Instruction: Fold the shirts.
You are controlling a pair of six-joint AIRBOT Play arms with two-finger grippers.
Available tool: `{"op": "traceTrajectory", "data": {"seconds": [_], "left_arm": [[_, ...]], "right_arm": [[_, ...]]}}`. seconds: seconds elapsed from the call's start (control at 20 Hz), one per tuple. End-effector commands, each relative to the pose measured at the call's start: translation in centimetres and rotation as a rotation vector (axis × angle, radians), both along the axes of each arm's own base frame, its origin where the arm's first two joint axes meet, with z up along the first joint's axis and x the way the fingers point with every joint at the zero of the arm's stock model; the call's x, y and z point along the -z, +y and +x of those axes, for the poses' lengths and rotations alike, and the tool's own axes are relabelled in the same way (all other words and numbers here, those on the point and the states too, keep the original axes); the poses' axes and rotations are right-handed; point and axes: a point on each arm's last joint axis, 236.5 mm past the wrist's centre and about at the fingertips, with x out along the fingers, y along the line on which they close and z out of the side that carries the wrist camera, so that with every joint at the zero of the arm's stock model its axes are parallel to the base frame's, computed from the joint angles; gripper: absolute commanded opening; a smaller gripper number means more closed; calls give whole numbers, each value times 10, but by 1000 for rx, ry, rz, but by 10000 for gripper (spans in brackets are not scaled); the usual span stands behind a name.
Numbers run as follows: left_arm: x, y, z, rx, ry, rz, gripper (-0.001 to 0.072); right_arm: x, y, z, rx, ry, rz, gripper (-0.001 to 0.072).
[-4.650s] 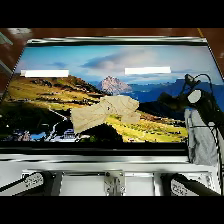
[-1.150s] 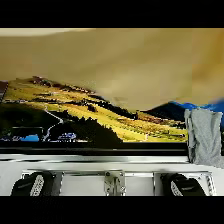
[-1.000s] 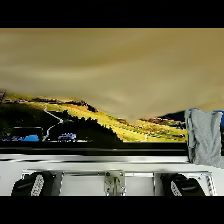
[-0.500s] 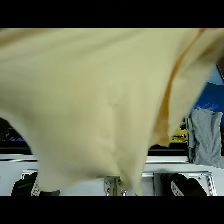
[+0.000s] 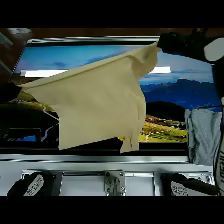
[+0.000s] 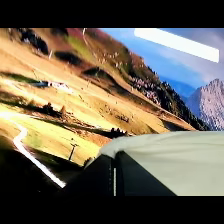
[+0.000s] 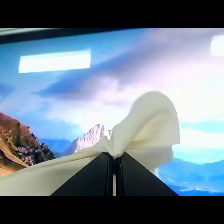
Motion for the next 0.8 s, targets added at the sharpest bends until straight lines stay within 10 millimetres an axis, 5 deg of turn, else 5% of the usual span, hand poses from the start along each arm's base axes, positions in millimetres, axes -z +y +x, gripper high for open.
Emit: {"op": "traceTrajectory", "data": {"seconds": [0.0,0.2,0.35,0.45,0.55,0.65,0.75], "left_arm": [[81,-19,31,-2,159,-215,35],[158,-62,36,70,357,-303,35],[184,-80,31,86,439,-339,48],[176,-70,29,44,458,-385,260],[154,-46,21,49,495,-425,524],[132,-10,-2,49,555,-456,546],[129,19,-48,66,683,-460,543]], "right_arm": [[99,19,40,31,180,152,67],[187,39,27,8,441,225,67],[207,50,13,-23,536,254,110],[195,43,10,-25,530,253,572],[174,18,-2,-45,523,205,628],[161,-31,-30,-42,568,66,628],[161,-96,-76,21,707,-82,628]]}}
